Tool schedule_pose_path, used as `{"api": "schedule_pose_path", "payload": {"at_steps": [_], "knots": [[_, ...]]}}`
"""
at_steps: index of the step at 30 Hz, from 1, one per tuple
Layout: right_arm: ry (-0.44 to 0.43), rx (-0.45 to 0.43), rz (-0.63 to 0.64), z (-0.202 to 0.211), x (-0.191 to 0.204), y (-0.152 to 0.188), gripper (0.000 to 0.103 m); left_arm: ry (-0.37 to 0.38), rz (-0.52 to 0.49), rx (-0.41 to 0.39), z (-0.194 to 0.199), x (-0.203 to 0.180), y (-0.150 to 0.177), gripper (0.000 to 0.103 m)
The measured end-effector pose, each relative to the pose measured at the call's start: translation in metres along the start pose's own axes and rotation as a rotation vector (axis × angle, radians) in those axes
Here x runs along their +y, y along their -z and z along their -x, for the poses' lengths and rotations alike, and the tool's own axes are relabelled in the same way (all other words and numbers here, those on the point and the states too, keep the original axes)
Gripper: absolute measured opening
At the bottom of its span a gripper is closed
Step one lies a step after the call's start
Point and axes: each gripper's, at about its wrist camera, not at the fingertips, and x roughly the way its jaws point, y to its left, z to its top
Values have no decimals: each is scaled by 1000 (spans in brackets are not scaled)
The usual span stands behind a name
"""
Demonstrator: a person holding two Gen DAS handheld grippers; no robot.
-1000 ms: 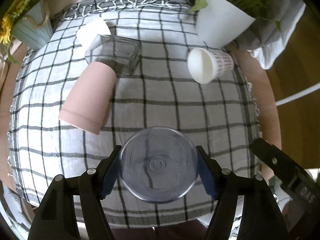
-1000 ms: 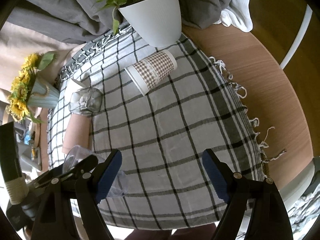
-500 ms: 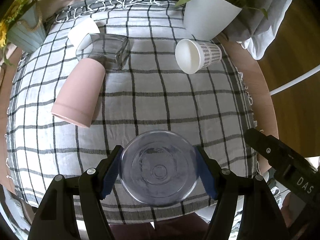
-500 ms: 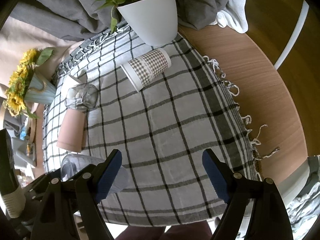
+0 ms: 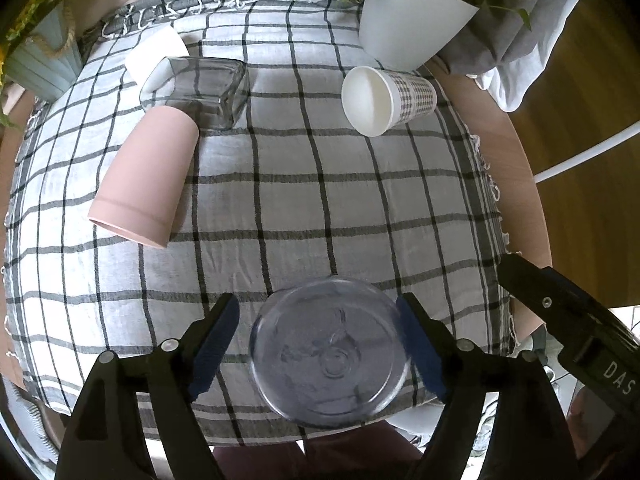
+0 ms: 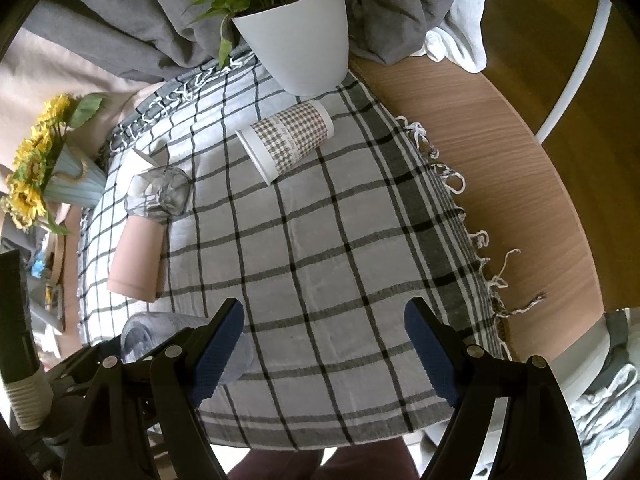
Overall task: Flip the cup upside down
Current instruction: 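Lower the inverted clear cup onto the cloth and open the left tool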
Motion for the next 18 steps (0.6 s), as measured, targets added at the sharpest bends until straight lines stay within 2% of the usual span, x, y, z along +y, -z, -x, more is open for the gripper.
{"api": "schedule_pose_path", "payload": {"at_steps": [10,18], "knots": [[23,-43,-14,18,4,5,86,24,9,-39,13,4,0,86],[32,-101,-22,42,13,10,87,-4,12,-150,49,10,2,91]]}}
